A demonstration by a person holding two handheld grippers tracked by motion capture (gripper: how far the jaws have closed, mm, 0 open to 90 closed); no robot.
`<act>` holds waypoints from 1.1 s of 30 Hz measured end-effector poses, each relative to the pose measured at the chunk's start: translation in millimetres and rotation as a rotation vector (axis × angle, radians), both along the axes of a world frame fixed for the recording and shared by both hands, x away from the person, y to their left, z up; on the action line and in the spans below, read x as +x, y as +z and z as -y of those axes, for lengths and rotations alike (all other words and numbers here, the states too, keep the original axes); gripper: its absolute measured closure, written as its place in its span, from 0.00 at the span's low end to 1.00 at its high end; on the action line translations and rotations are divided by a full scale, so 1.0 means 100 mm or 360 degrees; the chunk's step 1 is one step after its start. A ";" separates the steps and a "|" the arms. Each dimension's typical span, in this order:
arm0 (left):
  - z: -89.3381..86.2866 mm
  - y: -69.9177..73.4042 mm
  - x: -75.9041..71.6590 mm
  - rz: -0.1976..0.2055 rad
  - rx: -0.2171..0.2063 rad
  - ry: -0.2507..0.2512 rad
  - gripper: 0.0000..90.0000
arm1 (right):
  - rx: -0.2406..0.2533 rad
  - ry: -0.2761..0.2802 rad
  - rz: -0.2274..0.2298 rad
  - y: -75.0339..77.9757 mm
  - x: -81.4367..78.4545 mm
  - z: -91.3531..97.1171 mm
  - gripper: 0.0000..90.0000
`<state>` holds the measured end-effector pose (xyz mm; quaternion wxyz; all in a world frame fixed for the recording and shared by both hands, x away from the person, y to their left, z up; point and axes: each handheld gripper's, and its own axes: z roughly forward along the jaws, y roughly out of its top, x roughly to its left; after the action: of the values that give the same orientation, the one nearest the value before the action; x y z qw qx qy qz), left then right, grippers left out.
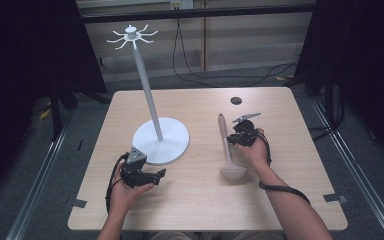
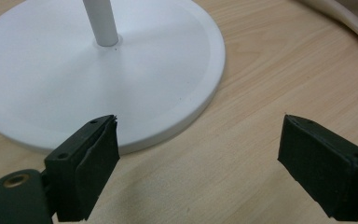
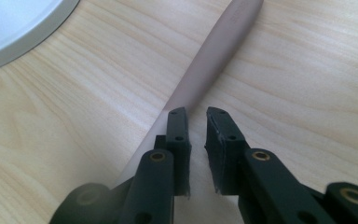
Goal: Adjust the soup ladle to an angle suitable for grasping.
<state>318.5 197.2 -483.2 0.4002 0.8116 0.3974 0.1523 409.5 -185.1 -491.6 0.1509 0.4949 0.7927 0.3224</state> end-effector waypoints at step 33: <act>0.02 0.01 0.00 0.0000 0.0002 -0.0010 0.13 | -0.0093 -0.0163 -0.0423 0.16 0.06 -0.31 0.61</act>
<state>318.7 194.9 -482.3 0.4003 0.8131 0.3946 0.1513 415.6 -153.7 -476.0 0.0753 0.5684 0.7885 0.2227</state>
